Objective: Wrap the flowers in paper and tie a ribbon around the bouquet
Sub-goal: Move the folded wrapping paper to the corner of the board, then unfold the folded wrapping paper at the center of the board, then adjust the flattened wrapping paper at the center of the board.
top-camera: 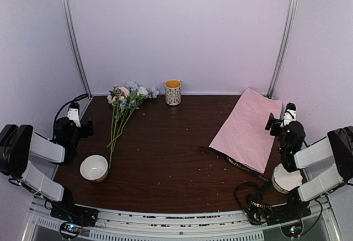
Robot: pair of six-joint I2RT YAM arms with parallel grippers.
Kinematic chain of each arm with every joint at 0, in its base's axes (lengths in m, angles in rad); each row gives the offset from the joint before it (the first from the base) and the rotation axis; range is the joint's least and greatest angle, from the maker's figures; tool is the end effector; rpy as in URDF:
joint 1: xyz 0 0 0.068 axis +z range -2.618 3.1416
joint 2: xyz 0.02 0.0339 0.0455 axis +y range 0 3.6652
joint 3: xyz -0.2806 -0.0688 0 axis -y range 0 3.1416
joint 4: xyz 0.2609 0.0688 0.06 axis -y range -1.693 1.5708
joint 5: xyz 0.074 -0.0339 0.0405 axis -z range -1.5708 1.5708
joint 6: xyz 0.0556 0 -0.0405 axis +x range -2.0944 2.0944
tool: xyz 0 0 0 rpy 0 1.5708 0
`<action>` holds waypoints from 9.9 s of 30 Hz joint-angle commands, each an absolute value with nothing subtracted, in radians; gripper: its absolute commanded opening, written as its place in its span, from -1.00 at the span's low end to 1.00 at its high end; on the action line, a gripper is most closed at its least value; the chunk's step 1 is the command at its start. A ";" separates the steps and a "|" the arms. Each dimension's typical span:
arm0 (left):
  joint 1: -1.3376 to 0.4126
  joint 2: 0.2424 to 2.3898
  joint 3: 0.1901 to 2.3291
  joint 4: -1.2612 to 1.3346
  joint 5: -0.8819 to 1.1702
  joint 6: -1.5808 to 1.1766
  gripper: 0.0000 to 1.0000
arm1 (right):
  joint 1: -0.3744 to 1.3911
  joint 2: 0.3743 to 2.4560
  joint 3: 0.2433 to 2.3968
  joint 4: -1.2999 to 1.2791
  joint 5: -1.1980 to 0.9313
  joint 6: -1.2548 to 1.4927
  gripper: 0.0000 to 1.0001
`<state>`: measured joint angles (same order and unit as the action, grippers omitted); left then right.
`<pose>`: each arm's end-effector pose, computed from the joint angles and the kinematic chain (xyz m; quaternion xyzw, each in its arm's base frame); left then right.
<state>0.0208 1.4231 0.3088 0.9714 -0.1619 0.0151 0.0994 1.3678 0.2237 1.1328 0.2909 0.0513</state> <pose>0.2749 0.0147 0.1650 -0.0551 0.7532 0.0728 0.6515 0.2536 0.0093 0.1742 0.0850 0.7058 -0.0504 0.7015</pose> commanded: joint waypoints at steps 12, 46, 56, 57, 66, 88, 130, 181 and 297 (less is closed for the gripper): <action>0.029 1.327 0.409 0.777 -0.306 -0.034 0.96 | 0.092 1.193 0.400 0.664 0.441 0.128 1.00; -0.814 2.211 1.782 -0.192 0.573 -0.303 0.60 | 0.057 1.558 0.857 -0.559 -0.033 0.657 1.00; -0.822 2.485 2.080 -0.348 0.653 -0.379 0.61 | 0.073 1.593 0.840 -0.511 -0.105 0.609 0.98; -0.822 2.515 2.130 -0.384 0.651 -0.376 0.61 | 0.074 1.591 0.842 -0.510 -0.110 0.602 0.98; -0.827 2.682 2.316 -0.580 0.665 -0.415 0.42 | 0.097 1.583 0.843 -0.448 -0.258 0.587 0.86; -0.760 2.202 1.660 -0.081 0.647 -0.480 -1.00 | 0.260 1.469 0.881 -0.268 -0.469 0.628 0.27; -0.980 1.348 0.895 0.098 0.062 0.483 0.95 | 0.693 1.436 1.375 -0.568 -0.387 0.603 -1.00; -0.532 1.625 0.388 0.690 0.108 -1.531 -1.00 | 0.301 1.517 1.182 -0.764 0.033 0.405 0.70; -0.205 1.874 1.370 -0.517 0.034 -0.284 0.06 | 0.467 1.509 1.216 -0.744 -0.041 0.583 0.49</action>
<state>-0.1837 1.8122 1.3392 -0.4992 -0.0044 -0.2707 0.4606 1.4956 1.2442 -0.7467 -0.0341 0.5758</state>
